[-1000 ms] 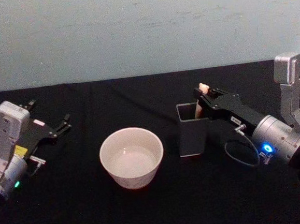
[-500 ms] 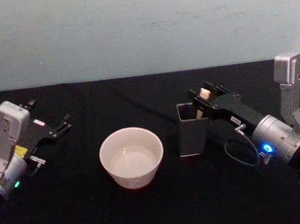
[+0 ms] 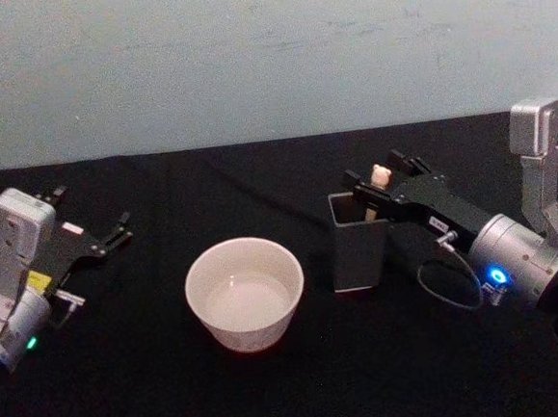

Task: Pick up the stirring spoon with one hand, stir inside the cup, then place it back in its original position.

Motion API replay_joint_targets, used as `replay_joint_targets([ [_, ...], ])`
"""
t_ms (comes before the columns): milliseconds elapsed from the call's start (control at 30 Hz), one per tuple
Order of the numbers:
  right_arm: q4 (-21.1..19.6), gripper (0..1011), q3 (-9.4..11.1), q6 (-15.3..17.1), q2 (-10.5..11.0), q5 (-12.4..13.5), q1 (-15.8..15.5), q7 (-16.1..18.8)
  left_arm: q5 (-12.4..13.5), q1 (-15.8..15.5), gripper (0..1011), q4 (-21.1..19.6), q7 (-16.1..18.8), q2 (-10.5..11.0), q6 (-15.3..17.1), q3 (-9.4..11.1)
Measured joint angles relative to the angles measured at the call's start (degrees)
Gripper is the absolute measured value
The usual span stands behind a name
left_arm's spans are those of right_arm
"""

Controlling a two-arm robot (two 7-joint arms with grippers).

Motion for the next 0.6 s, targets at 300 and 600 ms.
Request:
replay_joint_targets([
  [300, -0.41, 1002, 0.10, -1.94, -0.32, -1.43, 0.02, -0.60, 0.00, 0.00, 1001, 0.00, 0.00, 0.00, 0.00, 0.00],
  [600, -1.46, 1002, 1.85, -11.85, -3.26, -9.96, -0.31, -8.10, 0.00, 0.00, 1001, 0.00, 0.00, 0.00, 0.00, 0.00],
])
